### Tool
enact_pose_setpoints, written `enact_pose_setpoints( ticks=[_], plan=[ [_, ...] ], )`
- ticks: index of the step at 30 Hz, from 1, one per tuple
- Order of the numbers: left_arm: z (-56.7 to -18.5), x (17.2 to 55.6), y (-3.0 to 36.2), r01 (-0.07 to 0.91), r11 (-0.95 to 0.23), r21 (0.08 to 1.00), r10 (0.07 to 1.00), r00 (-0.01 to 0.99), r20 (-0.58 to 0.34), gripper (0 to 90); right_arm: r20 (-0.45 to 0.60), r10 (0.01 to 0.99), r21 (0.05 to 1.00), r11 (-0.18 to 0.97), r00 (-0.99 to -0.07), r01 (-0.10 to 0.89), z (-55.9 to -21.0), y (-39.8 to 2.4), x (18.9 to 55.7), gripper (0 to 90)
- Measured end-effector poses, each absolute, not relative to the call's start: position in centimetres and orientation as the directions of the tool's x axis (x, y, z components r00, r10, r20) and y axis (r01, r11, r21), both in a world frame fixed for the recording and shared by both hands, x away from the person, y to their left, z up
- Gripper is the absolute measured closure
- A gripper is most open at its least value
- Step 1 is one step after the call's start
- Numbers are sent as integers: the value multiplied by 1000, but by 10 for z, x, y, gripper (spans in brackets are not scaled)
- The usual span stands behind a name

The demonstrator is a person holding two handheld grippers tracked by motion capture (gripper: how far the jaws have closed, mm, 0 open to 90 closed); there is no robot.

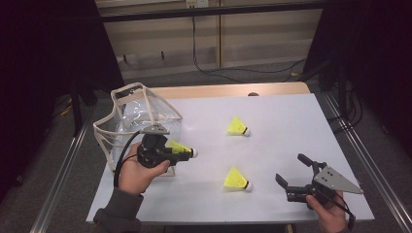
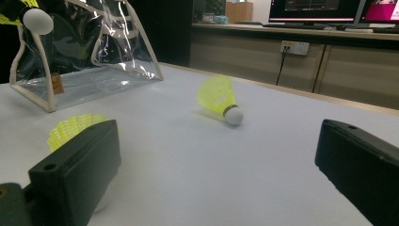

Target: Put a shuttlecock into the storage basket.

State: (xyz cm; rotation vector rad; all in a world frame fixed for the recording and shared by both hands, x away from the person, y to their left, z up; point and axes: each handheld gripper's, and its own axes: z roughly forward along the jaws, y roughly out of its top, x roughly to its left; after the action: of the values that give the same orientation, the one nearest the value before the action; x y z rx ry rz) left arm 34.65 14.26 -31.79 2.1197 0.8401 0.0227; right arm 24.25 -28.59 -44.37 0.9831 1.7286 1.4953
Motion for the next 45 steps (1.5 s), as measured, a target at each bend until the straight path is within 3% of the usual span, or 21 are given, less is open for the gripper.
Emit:
enact_pose_setpoints(
  ticks=[45],
  plan=[
    [-285,360,142,557,-423,714,594,766,-246,788,2,856,990,71,-518,122,-443,-285,241,8]
  ],
)
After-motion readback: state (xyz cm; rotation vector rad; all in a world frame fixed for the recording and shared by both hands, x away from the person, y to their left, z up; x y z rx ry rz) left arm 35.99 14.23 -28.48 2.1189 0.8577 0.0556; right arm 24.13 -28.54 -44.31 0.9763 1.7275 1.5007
